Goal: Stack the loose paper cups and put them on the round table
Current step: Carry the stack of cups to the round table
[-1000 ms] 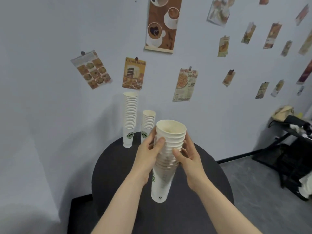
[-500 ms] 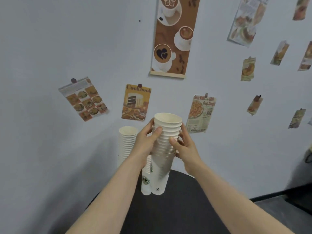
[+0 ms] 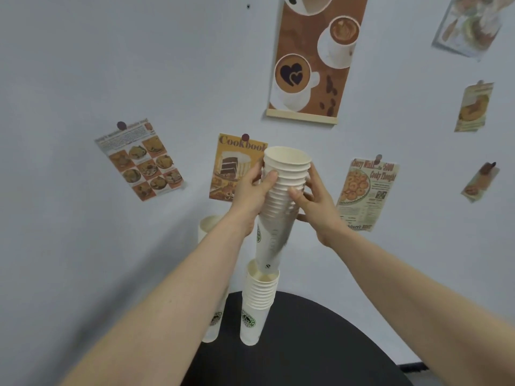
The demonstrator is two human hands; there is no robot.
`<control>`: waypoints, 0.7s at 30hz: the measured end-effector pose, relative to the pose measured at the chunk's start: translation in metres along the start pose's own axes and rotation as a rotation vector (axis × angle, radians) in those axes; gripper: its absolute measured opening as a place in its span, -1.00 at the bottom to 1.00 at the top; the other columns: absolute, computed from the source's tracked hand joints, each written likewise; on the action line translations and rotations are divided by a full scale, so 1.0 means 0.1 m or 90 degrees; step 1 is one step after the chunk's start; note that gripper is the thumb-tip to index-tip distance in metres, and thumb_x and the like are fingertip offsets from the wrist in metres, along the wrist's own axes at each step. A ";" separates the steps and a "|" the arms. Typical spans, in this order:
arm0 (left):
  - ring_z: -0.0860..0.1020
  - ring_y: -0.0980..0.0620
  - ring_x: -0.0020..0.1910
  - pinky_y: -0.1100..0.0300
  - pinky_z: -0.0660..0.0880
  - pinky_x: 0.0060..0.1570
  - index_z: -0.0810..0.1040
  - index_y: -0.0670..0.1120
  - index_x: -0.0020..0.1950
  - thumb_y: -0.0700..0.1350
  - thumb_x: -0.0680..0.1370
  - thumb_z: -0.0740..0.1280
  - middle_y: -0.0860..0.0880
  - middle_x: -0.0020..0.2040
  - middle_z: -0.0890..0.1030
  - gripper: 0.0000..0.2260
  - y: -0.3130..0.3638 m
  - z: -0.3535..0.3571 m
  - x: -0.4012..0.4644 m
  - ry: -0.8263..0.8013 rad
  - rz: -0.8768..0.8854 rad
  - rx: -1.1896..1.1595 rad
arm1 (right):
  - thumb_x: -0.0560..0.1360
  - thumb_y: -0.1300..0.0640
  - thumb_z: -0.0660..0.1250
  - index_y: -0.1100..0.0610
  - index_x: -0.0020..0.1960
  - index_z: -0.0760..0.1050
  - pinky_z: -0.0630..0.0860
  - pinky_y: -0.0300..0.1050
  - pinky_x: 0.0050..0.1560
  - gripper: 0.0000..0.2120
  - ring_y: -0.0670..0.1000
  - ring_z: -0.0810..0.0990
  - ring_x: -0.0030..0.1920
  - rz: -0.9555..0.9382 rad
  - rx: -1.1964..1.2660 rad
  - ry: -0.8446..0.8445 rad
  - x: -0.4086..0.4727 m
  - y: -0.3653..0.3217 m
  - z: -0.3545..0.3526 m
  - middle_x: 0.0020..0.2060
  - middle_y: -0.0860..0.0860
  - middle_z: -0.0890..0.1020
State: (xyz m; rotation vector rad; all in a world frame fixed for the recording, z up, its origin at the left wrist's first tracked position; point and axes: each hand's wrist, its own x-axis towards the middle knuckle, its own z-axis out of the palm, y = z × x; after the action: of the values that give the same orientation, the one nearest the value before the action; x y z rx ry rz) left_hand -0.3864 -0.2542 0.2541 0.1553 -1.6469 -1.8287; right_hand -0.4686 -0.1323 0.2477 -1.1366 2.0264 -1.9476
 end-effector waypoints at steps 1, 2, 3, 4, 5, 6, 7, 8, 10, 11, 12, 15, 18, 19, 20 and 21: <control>0.51 0.28 0.09 0.19 0.48 -0.04 0.43 0.16 0.39 -0.06 0.59 0.32 0.13 0.24 0.56 -0.63 -0.04 -0.01 0.04 -0.001 0.003 0.000 | 0.56 0.12 0.32 -0.24 0.51 0.07 0.41 0.22 0.32 -0.33 0.00 0.44 0.31 0.000 -0.002 -0.001 0.04 0.05 0.01 0.41 -0.13 0.36; 0.49 0.32 0.07 0.19 0.47 -0.04 0.43 0.16 0.38 -0.06 0.59 0.32 0.14 0.24 0.56 -0.64 -0.09 -0.02 0.07 0.000 0.004 0.002 | 0.56 0.12 0.32 -0.24 0.51 0.07 0.40 0.22 0.33 -0.33 0.01 0.44 0.32 0.004 -0.002 -0.002 0.06 0.11 0.01 0.40 -0.13 0.37; 0.49 0.34 0.07 0.16 0.48 0.00 0.44 0.16 0.36 -0.06 0.59 0.32 0.14 0.24 0.55 -0.65 -0.15 -0.03 0.09 -0.001 0.002 0.005 | 0.55 0.11 0.33 -0.25 0.51 0.07 0.40 0.23 0.33 -0.33 0.01 0.44 0.32 0.010 -0.001 -0.003 0.08 0.17 0.02 0.39 -0.14 0.37; 0.49 0.32 0.09 0.11 0.49 0.07 0.44 0.17 0.35 -0.05 0.59 0.32 0.15 0.25 0.54 -0.66 -0.22 -0.04 0.12 -0.002 -0.003 0.008 | 0.55 0.11 0.33 -0.25 0.51 0.08 0.40 0.23 0.33 -0.33 0.00 0.44 0.32 0.017 0.001 -0.004 0.10 0.24 0.02 0.38 -0.16 0.38; 0.50 0.26 0.14 0.05 0.49 0.16 0.43 0.17 0.36 -0.04 0.59 0.32 0.14 0.28 0.53 -0.65 -0.28 -0.05 0.13 -0.003 -0.013 0.010 | 0.54 0.10 0.33 -0.26 0.50 0.08 0.41 0.23 0.32 -0.33 0.00 0.44 0.32 0.025 0.004 -0.004 0.10 0.30 0.03 0.37 -0.17 0.39; 0.49 0.19 0.21 0.00 0.47 0.22 0.42 0.16 0.39 -0.03 0.59 0.33 0.13 0.32 0.51 -0.63 -0.36 -0.06 0.14 -0.003 -0.024 0.011 | 0.54 0.09 0.34 -0.27 0.50 0.08 0.41 0.23 0.32 -0.33 0.00 0.44 0.32 0.035 0.005 -0.004 0.10 0.37 0.04 0.35 -0.18 0.39; 0.47 0.13 0.26 -0.02 0.45 0.24 0.39 0.14 0.43 -0.02 0.58 0.33 0.11 0.35 0.49 -0.59 -0.44 -0.08 0.15 -0.001 -0.035 0.013 | 0.54 0.09 0.34 -0.28 0.50 0.08 0.41 0.24 0.31 -0.32 0.00 0.44 0.32 0.046 0.004 -0.005 0.10 0.45 0.05 0.35 -0.19 0.39; 0.46 0.12 0.28 -0.01 0.46 0.22 0.37 0.13 0.45 -0.02 0.58 0.34 0.09 0.37 0.48 -0.56 -0.52 -0.10 0.14 0.000 -0.046 0.014 | 0.54 0.08 0.34 -0.28 0.50 0.08 0.41 0.24 0.31 -0.32 0.01 0.43 0.32 0.055 0.002 -0.007 0.08 0.52 0.06 0.36 -0.19 0.38; 0.50 0.21 0.17 0.13 0.50 0.05 0.36 0.13 0.46 -0.02 0.57 0.34 0.09 0.37 0.47 -0.54 -0.68 -0.14 0.11 0.006 -0.063 0.008 | 0.53 0.07 0.34 -0.27 0.49 0.09 0.40 0.25 0.32 -0.33 0.02 0.43 0.33 0.070 0.000 -0.010 0.03 0.68 0.10 0.38 -0.18 0.38; 0.51 0.30 0.09 0.21 0.49 -0.05 0.36 0.15 0.45 -0.02 0.57 0.34 0.10 0.36 0.49 -0.55 -0.77 -0.16 0.08 0.007 -0.072 0.003 | 0.53 0.07 0.35 -0.28 0.48 0.11 0.40 0.25 0.32 -0.34 0.02 0.43 0.33 0.076 0.001 -0.010 0.00 0.76 0.12 0.37 -0.18 0.39; 0.51 0.35 0.03 0.26 0.48 -0.10 0.37 0.16 0.44 -0.01 0.58 0.34 0.11 0.34 0.50 -0.56 -0.86 -0.18 0.06 0.006 -0.080 0.003 | 0.52 0.08 0.35 -0.30 0.46 0.12 0.40 0.24 0.32 -0.35 0.01 0.44 0.33 0.082 0.004 -0.010 -0.03 0.84 0.14 0.36 -0.20 0.41; 0.51 0.37 0.03 0.27 0.48 -0.10 0.37 0.16 0.43 -0.02 0.58 0.33 0.16 0.29 0.51 -0.57 -1.13 -0.23 -0.01 -0.003 -0.109 0.005 | 0.51 0.09 0.36 -0.32 0.44 0.14 0.41 0.23 0.32 -0.35 -0.03 0.44 0.32 0.110 0.008 -0.017 -0.14 1.10 0.19 0.34 -0.23 0.42; 0.52 0.36 0.07 0.18 0.52 0.04 0.38 0.14 0.44 -0.09 0.59 0.32 0.18 0.25 0.53 -0.58 -1.36 -0.28 -0.10 -0.003 -0.127 0.009 | 0.51 0.12 0.37 -0.27 0.47 0.14 0.39 0.23 0.33 -0.32 -0.02 0.42 0.34 0.138 0.014 -0.020 -0.24 1.34 0.24 0.36 -0.20 0.42; 0.51 0.32 0.11 0.12 0.52 0.13 0.37 0.13 0.44 -0.11 0.60 0.31 0.17 0.27 0.53 -0.58 -1.43 -0.30 -0.12 -0.003 -0.134 0.011 | 0.51 0.14 0.37 -0.25 0.48 0.14 0.39 0.23 0.34 -0.31 -0.03 0.41 0.35 0.147 0.018 -0.020 -0.27 1.41 0.26 0.37 -0.19 0.41; 0.51 0.29 0.14 0.08 0.50 0.18 0.37 0.14 0.44 -0.12 0.60 0.30 0.15 0.29 0.53 -0.58 -1.49 -0.31 -0.14 -0.006 -0.139 0.012 | 0.51 0.14 0.37 -0.24 0.49 0.13 0.39 0.23 0.34 -0.31 -0.03 0.40 0.36 0.154 0.020 -0.019 -0.30 1.47 0.27 0.39 -0.18 0.40; 0.50 0.25 0.18 0.06 0.49 0.22 0.37 0.13 0.44 -0.12 0.60 0.30 0.13 0.31 0.52 -0.58 -1.53 -0.33 -0.16 -0.012 -0.138 0.014 | 0.51 0.14 0.38 -0.23 0.50 0.13 0.39 0.22 0.34 -0.31 -0.03 0.39 0.37 0.157 0.020 -0.020 -0.32 1.51 0.29 0.40 -0.17 0.39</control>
State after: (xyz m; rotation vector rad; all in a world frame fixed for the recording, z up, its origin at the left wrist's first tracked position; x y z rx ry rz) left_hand -0.4170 -0.2750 0.1007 0.3391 -1.7198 -1.9778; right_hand -0.4950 -0.1531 0.0942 -0.8575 2.0033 -1.8233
